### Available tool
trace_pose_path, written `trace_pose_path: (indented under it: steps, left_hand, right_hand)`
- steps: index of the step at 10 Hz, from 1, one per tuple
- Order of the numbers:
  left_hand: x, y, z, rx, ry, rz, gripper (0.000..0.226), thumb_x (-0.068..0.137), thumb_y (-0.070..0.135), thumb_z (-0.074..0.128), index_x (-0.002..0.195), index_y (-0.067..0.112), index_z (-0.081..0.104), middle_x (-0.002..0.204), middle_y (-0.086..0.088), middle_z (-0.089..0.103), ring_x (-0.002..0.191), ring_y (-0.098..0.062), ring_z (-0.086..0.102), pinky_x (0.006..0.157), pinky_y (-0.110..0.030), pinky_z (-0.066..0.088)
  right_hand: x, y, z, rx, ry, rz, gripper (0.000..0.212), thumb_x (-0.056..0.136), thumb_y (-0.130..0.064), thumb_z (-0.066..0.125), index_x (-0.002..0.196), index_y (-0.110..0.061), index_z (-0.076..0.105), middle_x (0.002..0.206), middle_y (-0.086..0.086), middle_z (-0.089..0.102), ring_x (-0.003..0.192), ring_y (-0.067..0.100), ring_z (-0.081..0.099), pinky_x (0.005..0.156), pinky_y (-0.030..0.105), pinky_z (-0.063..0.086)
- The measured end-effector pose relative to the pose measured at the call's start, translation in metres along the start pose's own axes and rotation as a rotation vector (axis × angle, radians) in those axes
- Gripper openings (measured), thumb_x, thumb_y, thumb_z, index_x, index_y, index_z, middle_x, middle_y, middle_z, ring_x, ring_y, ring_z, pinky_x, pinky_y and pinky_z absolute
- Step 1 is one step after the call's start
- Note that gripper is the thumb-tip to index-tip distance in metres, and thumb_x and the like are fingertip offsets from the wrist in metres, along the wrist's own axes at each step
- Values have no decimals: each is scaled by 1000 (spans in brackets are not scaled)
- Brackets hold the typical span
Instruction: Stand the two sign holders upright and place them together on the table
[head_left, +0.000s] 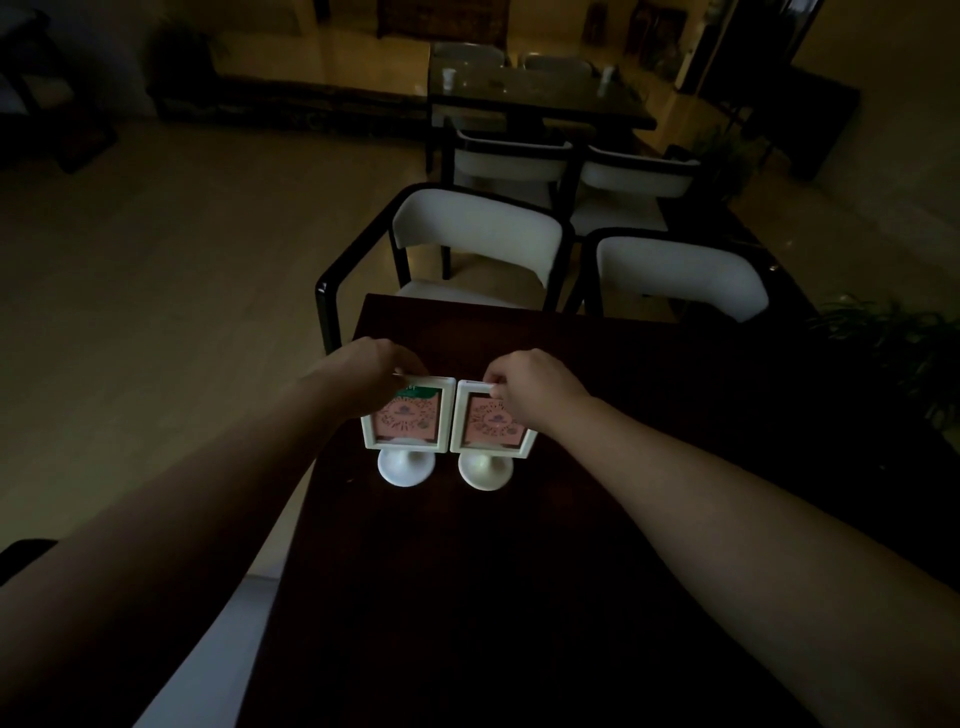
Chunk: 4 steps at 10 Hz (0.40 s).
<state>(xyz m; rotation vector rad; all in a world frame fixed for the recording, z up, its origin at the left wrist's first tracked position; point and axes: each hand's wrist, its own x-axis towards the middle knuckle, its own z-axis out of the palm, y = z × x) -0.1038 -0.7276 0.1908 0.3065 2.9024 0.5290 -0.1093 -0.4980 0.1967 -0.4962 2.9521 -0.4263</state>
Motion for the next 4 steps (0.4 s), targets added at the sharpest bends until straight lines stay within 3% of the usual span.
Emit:
trace_pose_path:
  steps: [2, 3, 4]
  left_hand:
    - [-6, 0, 3, -59, 3, -15, 53, 90, 13, 65, 139, 25, 49, 134, -7, 59, 117, -24, 58, 93, -45, 53]
    - [-17, 3, 3, -83, 73, -13, 68, 85, 23, 72, 145, 28, 39, 141, -5, 52, 119, -24, 56, 91, -44, 54]
    - [-24, 4, 5, -51, 144, 13, 70, 85, 30, 72, 144, 31, 36, 142, -5, 49, 117, -23, 56, 88, -42, 54]
  right_hand:
    - [-4, 0, -3, 39, -25, 12, 37, 94, -19, 59, 131, -26, 60, 127, 5, 64, 112, 23, 60, 89, 41, 52]
    - [-16, 5, -8, 74, 33, -3, 48, 92, -22, 64, 138, -25, 52, 136, 4, 58, 121, 23, 54, 96, 41, 49]
    - [-28, 12, -12, 131, 91, -28, 50, 90, -26, 67, 138, -24, 51, 133, 4, 57, 120, 22, 54, 94, 41, 49]
